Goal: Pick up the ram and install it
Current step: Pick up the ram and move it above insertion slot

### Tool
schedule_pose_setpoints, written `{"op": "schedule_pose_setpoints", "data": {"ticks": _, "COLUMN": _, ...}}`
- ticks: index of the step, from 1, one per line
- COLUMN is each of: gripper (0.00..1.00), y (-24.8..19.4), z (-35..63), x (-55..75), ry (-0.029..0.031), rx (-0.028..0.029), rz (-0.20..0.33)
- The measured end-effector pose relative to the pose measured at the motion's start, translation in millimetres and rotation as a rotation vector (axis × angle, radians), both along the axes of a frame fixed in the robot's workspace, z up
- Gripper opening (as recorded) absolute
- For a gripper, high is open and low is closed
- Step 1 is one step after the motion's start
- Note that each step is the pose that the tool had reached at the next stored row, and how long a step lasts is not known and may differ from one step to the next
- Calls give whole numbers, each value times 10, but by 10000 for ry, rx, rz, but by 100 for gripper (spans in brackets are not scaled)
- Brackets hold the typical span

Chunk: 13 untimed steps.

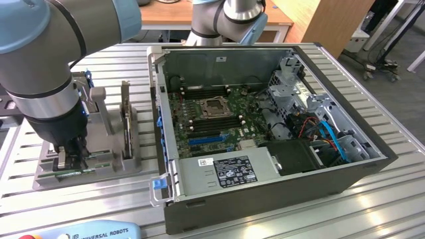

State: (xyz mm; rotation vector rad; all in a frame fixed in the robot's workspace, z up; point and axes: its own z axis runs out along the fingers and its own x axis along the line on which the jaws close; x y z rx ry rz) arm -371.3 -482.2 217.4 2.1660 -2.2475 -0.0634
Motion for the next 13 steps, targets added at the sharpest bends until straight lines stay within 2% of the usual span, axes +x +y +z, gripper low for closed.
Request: {"op": "schedule_pose_setpoints", "data": {"ticks": 13, "gripper": 36, "y": -1, "z": -80, "x": -1, "ry": 2, "rx": -2, "rz": -1}}
